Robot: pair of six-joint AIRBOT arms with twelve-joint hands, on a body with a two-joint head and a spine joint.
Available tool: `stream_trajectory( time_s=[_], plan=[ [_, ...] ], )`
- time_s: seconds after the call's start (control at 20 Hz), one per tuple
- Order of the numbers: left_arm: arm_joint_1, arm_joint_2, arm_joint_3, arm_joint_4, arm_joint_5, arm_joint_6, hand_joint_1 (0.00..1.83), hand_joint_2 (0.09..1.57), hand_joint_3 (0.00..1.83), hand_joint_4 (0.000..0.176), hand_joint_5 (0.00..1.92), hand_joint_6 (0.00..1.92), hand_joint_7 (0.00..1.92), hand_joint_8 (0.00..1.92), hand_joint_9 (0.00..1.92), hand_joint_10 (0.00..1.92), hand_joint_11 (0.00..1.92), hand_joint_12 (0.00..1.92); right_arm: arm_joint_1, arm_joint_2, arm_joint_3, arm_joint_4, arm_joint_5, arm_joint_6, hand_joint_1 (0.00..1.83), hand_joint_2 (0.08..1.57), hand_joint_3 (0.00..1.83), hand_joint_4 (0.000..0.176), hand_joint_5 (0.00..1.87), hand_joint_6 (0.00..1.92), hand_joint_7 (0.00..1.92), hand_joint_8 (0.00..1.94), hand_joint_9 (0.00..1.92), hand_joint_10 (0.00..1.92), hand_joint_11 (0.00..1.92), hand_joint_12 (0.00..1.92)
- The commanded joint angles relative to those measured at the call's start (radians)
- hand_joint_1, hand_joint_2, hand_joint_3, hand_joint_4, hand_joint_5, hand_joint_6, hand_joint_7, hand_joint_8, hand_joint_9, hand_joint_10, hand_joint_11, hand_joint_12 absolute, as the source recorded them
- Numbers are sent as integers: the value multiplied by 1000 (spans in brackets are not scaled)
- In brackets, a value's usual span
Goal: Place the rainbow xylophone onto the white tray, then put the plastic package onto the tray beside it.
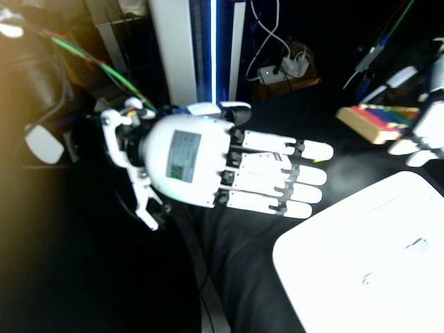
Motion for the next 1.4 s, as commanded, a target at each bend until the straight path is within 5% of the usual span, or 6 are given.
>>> stream_trajectory(
  time_s=[0.0,0.25,0.3,0.5,0.8,1.35],
  plan=[
    [-36,-14,9,-34,-58,0,1237,1148,0,0,818,1054,1004,1127,1137,68,659,1189,21,-2,3,57,108,9,738,735,0,49,100,0,212,6,139,0,235,26],
    [-136,-100,99,-2,46,9,1136,1131,0,0,932,1044,1038,113,1065,64,589,1227,31,-19,10,57,108,9,717,730,0,45,94,0,219,5,145,5,212,15],
    [-136,-114,116,-20,51,15,1217,1134,0,0,880,1022,1036,857,1086,76,635,1193,32,-22,12,57,108,9,713,721,0,63,89,0,204,0,140,2,215,15],
    [-137,-204,209,-125,95,83,1156,1111,2,0,964,994,1008,321,1046,344,700,1242,35,-32,17,55,109,9,702,709,0,35,65,0,215,5,160,7,240,24],
    [-119,-347,383,-172,127,79,1209,1127,1,16,919,1025,969,1072,907,686,732,1166,62,-85,57,29,133,9,728,722,2,31,102,8,248,11,213,17,266,33],
    [-18,-484,576,-358,16,46,1102,1086,0,0,1022,909,986,263,860,501,554,1187,116,-108,70,-24,156,11,755,792,20,40,93,2,195,4,174,3,196,0]
  ],
)
